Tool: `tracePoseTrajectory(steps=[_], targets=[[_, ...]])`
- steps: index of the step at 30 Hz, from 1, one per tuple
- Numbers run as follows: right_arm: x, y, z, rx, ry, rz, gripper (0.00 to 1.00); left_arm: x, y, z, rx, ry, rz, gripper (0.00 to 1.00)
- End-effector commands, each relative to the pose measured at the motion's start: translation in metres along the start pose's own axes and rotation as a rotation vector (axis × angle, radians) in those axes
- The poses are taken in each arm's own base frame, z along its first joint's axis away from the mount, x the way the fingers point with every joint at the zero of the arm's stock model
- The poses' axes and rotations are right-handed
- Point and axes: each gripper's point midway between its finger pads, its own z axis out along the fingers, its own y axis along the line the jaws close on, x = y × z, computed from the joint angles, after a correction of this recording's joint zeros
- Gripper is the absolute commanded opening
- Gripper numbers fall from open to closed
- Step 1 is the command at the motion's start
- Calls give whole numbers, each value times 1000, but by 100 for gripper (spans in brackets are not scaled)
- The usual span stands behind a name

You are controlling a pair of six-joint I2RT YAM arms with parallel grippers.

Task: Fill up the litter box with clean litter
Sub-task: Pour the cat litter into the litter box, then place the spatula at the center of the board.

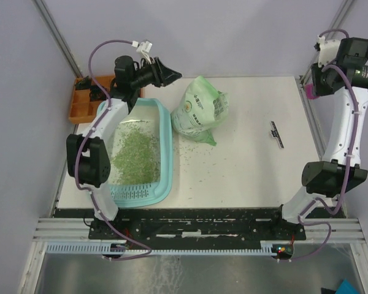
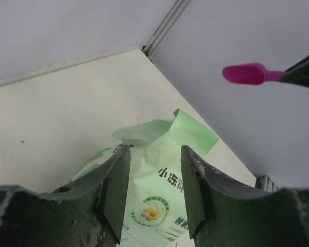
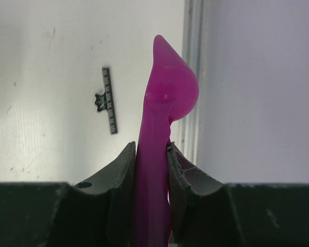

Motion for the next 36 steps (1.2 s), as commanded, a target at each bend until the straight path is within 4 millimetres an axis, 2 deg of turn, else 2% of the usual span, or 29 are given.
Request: tracePoseTrajectory(steps=[1,4,6,11,13,16,21,23,26,32,36], targets=[[40,33,9,-218,130,103,2,-18,-23,12,155,-43,-52,52],[52,34,24,-266,163,133,2,-15,-29,27,202,-61,-107,53],[57,33,44,-318,178,201,2,-10,-33,43,174,-34,-126,53],[63,16,99,-340,187,401,2,-10,-45,90,-1,56,116,55],[64,14,118,-329,174,449,2,-10,-46,99,-8,64,122,56],[63,14,135,-319,154,513,3,-21,-41,97,-29,16,120,56],[65,20,126,-284,139,435,11,-10,-25,83,-98,52,145,55],[73,28,119,-278,163,376,17,-3,-21,74,-106,69,103,55],[94,35,119,-279,220,338,17,14,-15,66,-121,106,75,54],[113,33,129,-254,265,319,13,5,-18,63,-161,72,103,55],[121,38,128,-285,283,297,10,-1,-24,71,-136,75,108,55]])
